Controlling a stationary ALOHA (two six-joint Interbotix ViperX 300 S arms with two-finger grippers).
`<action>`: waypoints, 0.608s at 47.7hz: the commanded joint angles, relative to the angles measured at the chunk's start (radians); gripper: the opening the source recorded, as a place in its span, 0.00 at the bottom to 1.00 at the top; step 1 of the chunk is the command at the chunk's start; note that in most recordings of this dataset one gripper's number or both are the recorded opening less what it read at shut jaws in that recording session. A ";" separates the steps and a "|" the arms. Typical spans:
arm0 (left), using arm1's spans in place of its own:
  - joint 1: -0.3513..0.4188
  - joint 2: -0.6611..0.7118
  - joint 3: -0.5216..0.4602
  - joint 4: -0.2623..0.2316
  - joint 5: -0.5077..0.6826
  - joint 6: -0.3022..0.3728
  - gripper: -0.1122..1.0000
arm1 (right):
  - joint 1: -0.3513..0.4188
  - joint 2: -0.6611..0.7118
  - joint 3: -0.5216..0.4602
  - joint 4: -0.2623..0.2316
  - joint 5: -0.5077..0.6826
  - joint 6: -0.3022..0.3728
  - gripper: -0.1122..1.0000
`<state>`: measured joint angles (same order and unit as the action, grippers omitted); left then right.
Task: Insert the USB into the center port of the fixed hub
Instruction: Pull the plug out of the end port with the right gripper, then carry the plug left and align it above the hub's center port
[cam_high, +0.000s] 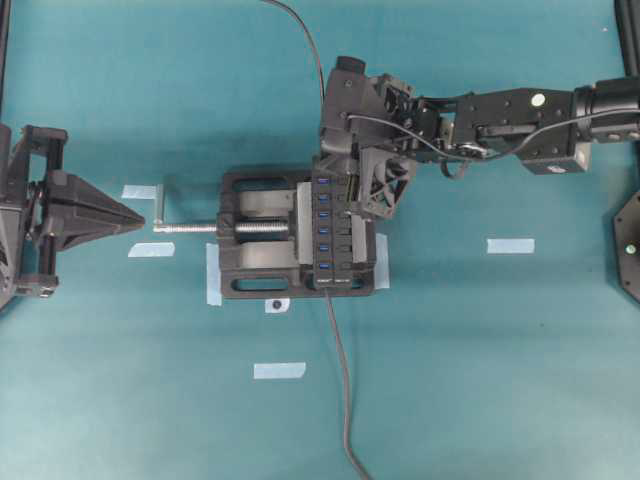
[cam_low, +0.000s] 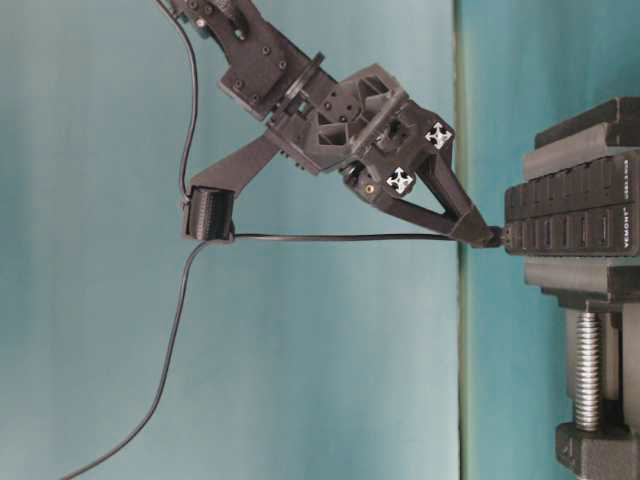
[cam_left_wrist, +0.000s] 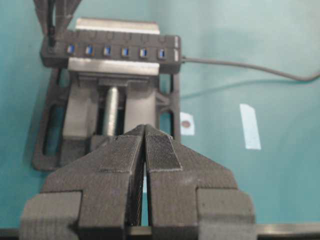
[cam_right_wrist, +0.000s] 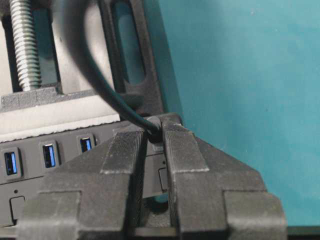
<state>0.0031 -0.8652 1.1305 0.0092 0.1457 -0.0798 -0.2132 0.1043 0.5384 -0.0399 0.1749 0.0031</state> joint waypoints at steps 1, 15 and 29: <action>0.000 0.006 -0.026 0.000 -0.003 -0.002 0.10 | 0.008 -0.046 -0.029 0.003 -0.006 0.011 0.19; 0.000 0.005 -0.026 0.000 -0.003 -0.002 0.10 | 0.011 -0.101 -0.031 0.003 0.011 0.012 0.17; 0.000 0.006 -0.026 0.000 -0.003 -0.002 0.10 | 0.018 -0.126 -0.031 0.006 0.051 0.012 0.17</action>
<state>0.0031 -0.8652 1.1305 0.0092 0.1457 -0.0798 -0.2010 0.0107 0.5323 -0.0353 0.2255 0.0046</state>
